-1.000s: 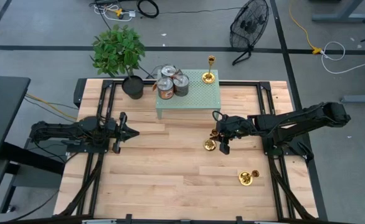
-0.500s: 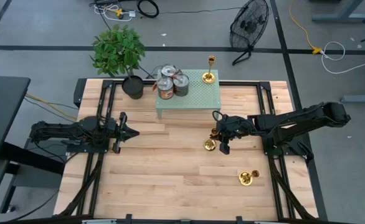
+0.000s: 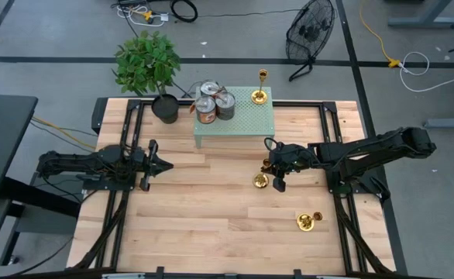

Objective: Pick & Place candle stick holders
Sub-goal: Put the top gold candle holder on the shelf

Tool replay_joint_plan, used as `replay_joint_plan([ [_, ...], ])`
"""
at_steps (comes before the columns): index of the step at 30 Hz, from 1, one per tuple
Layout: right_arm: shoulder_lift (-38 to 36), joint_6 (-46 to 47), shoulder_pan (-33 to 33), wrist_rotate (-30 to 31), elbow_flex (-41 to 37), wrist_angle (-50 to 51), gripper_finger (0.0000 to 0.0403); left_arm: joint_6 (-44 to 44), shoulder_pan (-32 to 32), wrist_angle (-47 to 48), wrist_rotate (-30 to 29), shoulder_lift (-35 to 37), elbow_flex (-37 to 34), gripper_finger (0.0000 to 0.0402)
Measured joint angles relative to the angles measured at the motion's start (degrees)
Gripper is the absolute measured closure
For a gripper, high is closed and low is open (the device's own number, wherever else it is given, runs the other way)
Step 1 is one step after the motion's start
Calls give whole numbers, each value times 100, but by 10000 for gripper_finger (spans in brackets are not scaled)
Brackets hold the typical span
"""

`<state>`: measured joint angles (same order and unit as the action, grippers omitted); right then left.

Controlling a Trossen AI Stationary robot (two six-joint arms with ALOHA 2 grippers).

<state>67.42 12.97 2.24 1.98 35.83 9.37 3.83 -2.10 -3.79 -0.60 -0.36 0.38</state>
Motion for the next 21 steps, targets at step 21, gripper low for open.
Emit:
replay_joint_plan([
  [21,0,-408,0,-303,803,492,371,-2,-1,0,0,0,0,371],
])
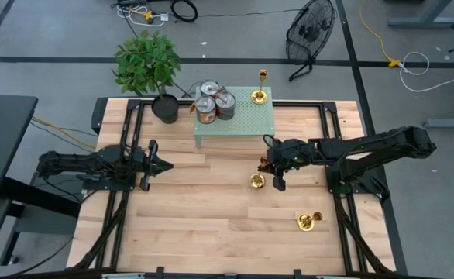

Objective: Pick & Place candle stick holders
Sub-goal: Put the top gold candle holder on the shelf

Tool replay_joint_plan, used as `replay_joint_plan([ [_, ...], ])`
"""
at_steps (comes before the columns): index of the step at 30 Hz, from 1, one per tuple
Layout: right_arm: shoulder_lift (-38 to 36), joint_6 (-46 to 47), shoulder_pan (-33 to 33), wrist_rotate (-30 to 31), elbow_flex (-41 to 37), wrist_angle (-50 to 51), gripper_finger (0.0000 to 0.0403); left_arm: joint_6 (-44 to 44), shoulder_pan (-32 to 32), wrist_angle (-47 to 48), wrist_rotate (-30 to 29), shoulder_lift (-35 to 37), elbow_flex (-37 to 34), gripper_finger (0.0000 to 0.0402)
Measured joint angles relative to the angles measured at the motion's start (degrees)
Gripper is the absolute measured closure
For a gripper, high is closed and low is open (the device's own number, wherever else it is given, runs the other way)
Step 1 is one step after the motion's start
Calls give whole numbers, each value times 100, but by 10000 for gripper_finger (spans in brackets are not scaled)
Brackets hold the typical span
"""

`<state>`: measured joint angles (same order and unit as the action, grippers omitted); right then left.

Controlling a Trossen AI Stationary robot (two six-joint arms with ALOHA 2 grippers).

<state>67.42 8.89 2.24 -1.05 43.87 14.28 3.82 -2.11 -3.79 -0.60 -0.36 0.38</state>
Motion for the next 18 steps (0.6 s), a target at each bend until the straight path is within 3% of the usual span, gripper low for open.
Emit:
replay_joint_plan([
  [18,0,-145,-254,-5,1360,1331,382,0,0,0,0,0,-1,371],
])
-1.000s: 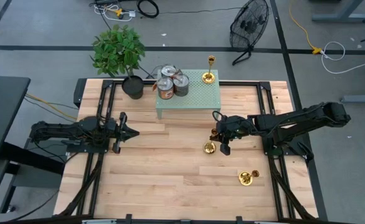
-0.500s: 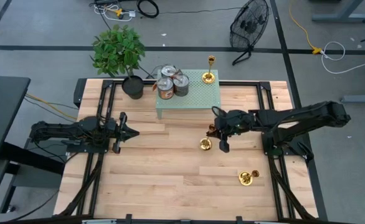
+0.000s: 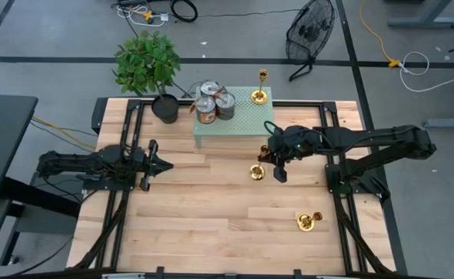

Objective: Pick & Place candle stick holders
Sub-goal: Put the top gold candle holder on the shelf

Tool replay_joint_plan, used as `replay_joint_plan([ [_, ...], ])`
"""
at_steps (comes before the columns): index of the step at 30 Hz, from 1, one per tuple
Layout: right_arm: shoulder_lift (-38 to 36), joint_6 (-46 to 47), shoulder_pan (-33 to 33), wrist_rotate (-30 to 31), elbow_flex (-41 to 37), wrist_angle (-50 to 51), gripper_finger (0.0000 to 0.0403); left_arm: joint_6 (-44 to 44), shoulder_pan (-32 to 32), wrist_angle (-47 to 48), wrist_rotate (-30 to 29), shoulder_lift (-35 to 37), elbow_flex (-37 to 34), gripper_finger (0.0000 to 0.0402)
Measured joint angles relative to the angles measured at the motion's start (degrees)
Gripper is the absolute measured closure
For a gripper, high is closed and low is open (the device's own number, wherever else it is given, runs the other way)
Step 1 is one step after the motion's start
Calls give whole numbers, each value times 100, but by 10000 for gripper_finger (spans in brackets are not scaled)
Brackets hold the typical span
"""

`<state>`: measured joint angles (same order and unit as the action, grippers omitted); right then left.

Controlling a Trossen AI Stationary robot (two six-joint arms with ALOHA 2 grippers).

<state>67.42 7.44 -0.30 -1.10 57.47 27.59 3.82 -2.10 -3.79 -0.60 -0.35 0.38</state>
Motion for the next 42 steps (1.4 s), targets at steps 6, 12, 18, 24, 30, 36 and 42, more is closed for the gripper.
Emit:
replay_joint_plan([
  [6,0,94,-74,-2,486,342,382,1,1,-1,0,0,1,371],
  [12,0,110,-269,-197,959,481,382,1,1,0,0,-1,-1,371],
  [18,0,111,-584,-299,1361,670,382,1,-1,-1,0,0,0,371],
  [24,0,106,-960,-299,1594,735,382,0,0,-1,1,0,0,371],
  [30,198,-79,-1267,-393,2010,944,382,1,1,-1,0,-1,1,371],
  [36,621,-375,-1579,-444,2710,1495,382,1,-1,0,0,1,1,371],
  [42,973,-647,-1940,-433,2872,1551,382,1,-1,0,0,-1,1,371],
])
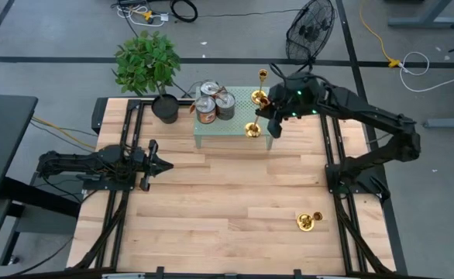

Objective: Pick & Place candle stick holders
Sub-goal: Put the top gold candle holder on the shelf

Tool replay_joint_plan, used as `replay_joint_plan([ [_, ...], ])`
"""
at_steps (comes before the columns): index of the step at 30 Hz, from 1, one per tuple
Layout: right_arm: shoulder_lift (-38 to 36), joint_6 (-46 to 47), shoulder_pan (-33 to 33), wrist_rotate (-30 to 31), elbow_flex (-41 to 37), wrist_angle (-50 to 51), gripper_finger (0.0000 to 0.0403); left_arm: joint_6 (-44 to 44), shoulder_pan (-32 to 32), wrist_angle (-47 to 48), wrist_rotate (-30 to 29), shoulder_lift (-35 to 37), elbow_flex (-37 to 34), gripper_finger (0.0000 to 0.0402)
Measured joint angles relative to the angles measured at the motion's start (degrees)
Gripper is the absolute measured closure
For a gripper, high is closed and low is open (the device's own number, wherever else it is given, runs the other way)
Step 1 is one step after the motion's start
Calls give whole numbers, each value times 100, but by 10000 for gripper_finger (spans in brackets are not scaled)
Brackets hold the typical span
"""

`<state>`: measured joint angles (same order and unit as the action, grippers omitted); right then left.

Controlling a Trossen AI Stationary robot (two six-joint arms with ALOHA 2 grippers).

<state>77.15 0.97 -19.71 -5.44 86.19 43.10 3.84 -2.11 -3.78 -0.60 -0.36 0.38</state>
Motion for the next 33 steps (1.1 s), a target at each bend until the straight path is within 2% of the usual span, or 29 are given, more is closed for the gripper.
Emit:
replay_joint_plan([
  [12,448,-448,-481,640,0,161,382,0,1,-1,0,1,-1,371],
  [33,616,-92,-1040,606,0,134,383,-1,1,-1,0,1,0,371],
])
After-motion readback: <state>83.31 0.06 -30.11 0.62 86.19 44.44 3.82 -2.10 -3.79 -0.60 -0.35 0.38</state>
